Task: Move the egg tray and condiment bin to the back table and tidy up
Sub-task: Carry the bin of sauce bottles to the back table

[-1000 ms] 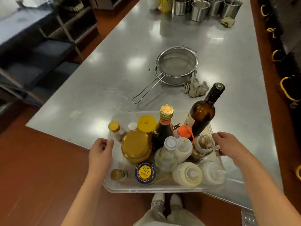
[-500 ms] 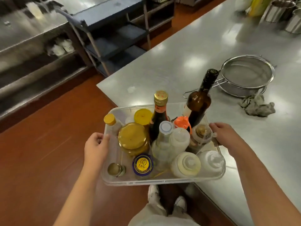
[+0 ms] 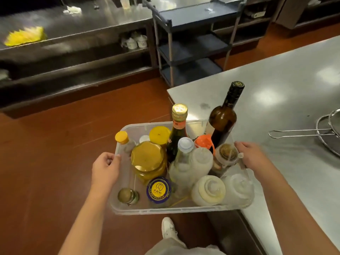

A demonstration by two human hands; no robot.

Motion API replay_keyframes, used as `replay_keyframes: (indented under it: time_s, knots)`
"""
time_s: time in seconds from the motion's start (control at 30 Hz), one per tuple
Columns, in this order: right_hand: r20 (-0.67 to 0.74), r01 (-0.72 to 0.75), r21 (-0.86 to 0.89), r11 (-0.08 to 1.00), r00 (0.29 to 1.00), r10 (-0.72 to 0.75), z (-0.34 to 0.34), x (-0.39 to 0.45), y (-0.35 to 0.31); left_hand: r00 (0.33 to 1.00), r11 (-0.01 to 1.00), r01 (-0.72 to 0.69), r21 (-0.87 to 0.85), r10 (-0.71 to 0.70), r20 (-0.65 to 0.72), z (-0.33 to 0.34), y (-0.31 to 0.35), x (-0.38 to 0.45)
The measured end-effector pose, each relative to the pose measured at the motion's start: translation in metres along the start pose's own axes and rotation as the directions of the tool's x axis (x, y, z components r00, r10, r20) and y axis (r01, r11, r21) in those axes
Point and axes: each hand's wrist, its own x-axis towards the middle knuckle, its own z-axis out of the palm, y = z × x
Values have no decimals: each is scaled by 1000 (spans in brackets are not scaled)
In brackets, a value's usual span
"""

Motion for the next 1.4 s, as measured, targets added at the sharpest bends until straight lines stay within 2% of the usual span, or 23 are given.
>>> replay_keyframes:
  time_s: [0.27, 0.53, 0.67, 0.9, 1.03, 1.4]
  knots:
    - [112, 115, -74, 991, 988, -106, 64, 16, -82, 984, 996, 78, -39, -83, -156, -63, -21, 38]
    - [243, 221, -108, 969, 951, -190, 112, 52, -150, 954, 990, 120, -69, -134, -267, -92, -23, 75]
    - [344, 284, -90, 955, 909, -238, 138, 84, -195, 909, 976, 187, -108, -213, -359, -96, -19, 95]
    - [438, 368, -123, 922, 854, -282, 188, 125, -262, 842, 952, 246, -182, -303, -446, -115, -27, 129]
    - [534, 406, -188, 895, 806, -254, 221, 133, -303, 807, 938, 266, -224, -343, -480, -130, -34, 155]
    - [520, 424, -131, 896, 799, -302, 328, 156, -403, 785, 934, 278, -226, -356, -507, -183, -51, 274]
